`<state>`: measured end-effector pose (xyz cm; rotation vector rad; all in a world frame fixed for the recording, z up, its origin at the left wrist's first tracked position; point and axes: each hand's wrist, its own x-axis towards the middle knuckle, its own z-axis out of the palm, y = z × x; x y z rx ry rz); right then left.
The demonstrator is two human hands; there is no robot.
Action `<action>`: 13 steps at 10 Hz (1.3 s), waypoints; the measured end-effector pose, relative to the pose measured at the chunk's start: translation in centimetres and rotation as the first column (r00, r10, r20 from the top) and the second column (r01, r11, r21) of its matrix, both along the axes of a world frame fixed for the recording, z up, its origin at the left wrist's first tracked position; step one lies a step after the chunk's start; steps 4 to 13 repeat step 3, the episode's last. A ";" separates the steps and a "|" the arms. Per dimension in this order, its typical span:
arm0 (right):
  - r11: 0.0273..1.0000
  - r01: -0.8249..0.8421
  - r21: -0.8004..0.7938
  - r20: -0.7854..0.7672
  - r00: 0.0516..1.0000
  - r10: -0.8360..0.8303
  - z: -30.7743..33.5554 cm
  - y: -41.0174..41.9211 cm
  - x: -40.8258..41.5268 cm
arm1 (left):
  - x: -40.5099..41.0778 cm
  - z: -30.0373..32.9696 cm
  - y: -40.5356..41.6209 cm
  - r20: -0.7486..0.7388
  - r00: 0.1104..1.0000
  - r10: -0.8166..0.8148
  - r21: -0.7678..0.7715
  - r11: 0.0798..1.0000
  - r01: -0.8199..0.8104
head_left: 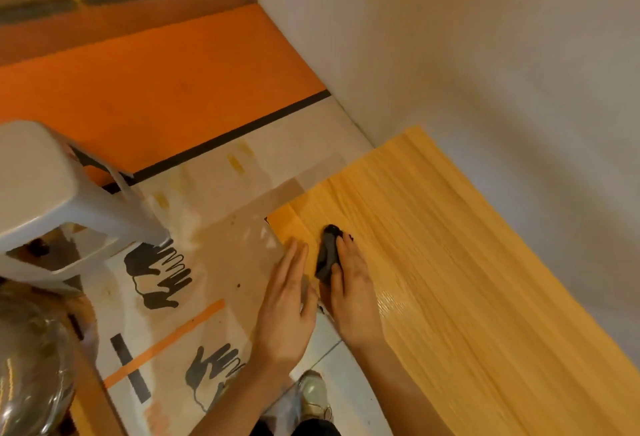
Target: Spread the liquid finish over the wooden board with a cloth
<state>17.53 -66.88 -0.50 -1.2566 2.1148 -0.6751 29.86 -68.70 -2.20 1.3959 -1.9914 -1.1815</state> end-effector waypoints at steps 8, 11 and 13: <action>0.998 0.053 0.034 0.080 0.995 -0.056 1.7 3.8 -0.7 | -2.1 -1.1 -1.6 0.369 0.874 -0.317 -0.260 0.867 0.424; 0.998 0.053 0.034 0.080 0.995 -0.056 1.7 3.8 -0.7 | -2.1 -1.1 -1.6 0.369 0.874 -0.317 -0.260 0.867 0.424; 0.998 0.053 0.034 0.080 0.995 -0.056 1.7 3.8 -0.7 | -2.1 -1.1 -1.6 0.369 0.874 -0.317 -0.260 0.867 0.424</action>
